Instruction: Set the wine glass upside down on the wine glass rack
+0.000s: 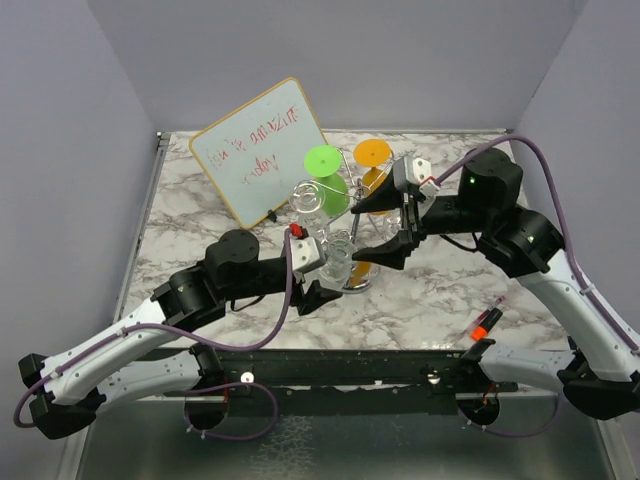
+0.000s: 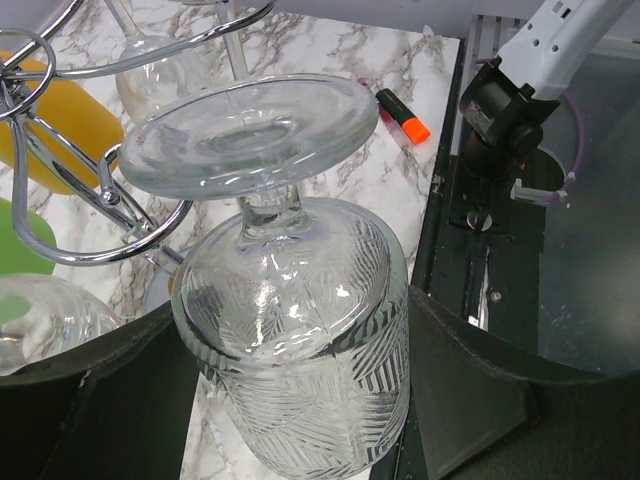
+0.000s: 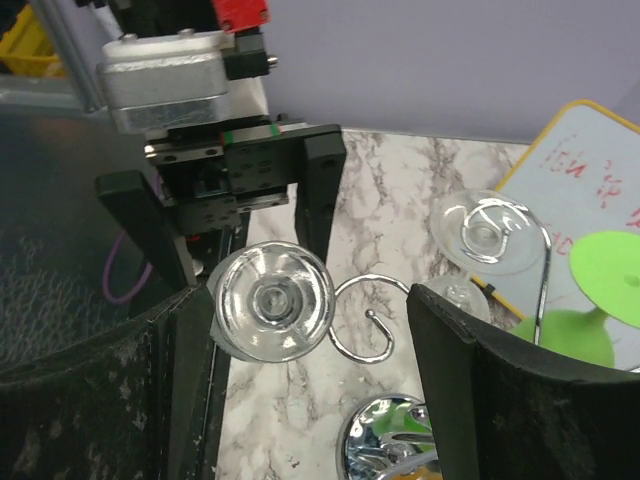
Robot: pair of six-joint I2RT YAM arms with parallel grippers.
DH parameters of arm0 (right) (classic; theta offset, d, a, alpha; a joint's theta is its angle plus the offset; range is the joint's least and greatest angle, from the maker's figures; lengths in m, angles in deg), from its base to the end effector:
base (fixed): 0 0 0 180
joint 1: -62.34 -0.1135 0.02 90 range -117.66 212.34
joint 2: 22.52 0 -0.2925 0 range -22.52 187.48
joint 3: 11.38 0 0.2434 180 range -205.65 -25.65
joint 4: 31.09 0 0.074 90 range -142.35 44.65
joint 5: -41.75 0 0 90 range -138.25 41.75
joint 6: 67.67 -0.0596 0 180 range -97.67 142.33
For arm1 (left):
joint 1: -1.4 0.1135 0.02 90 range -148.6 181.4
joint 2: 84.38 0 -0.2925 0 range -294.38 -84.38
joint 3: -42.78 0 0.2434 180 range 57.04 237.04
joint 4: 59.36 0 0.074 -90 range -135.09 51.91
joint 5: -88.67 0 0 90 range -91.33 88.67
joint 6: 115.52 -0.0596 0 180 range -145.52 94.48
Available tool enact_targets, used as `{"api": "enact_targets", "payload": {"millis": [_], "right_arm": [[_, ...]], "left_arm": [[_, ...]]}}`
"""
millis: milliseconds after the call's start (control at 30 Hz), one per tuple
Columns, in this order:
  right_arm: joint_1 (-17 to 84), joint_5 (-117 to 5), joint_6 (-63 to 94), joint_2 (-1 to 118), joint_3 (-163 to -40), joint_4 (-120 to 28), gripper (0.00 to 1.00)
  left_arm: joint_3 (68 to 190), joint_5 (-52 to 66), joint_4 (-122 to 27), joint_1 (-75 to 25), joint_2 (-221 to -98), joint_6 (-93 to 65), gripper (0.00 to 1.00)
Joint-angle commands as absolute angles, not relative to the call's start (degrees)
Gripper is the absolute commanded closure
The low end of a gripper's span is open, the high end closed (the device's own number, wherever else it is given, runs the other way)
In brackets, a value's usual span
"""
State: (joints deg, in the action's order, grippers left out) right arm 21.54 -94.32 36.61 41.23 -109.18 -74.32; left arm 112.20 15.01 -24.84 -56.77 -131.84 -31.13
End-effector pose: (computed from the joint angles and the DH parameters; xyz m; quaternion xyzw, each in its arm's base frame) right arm 0.1280 0.1672 0.4937 -0.5489 0.5040 0.4268 0.5123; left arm 0.0786 -0.1584 0.3915 0.4835 0.6088 -0.3736 0.5061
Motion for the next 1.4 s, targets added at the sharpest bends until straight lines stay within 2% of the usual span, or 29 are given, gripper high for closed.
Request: {"api": "enact_targets", "payload": {"millis": [0, 133, 400, 633, 867, 1033, 1100, 1267, 1367], "right_arm": [[18.85, -100.97, 42.22, 43.61, -110.64, -80.84, 0.16], [14.57, -98.85, 43.47, 45.70, -111.84, -83.35, 0.15], [13.14, -98.27, 43.35, 49.05, -114.52, -87.80, 0.16], [12.72, -99.35, 41.80, 49.20, -115.27, -87.65, 0.33], [12.62, -99.77, 40.06, 48.62, -113.61, -84.76, 0.26], [12.17, -99.27, 40.34, 49.61, -113.45, -85.11, 0.25], [11.87, -99.15, 39.99, 49.64, -113.12, -84.18, 0.30], [11.63, -99.09, 38.31, 48.53, -111.95, -80.93, 0.51], [11.62, -99.19, 37.40, 48.00, -111.53, -79.91, 0.65]], "left_arm": [[112.02, 18.26, -30.17, -56.69, -130.52, -32.85, 0.81], [112.15, 19.59, -30.62, -56.69, -130.30, -34.85, 0.81], [111.68, 21.01, -29.63, -56.74, -128.81, -39.25, 0.82], [111.45, 20.02, -29.41, -56.69, -128.39, -40.10, 0.83], [111.54, 19.90, -29.18, -56.71, -128.92, -38.97, 0.83], [111.71, 20.04, -29.09, -56.69, -128.92, -38.46, 0.83], [111.80, 20.07, -28.93, -56.69, -129.15, -38.37, 0.83], [112.15, 20.05, -28.16, -56.71, -129.70, -37.91, 0.83], [112.09, 20.03, -28.19, -56.70, -129.97, -36.86, 0.77]]}}
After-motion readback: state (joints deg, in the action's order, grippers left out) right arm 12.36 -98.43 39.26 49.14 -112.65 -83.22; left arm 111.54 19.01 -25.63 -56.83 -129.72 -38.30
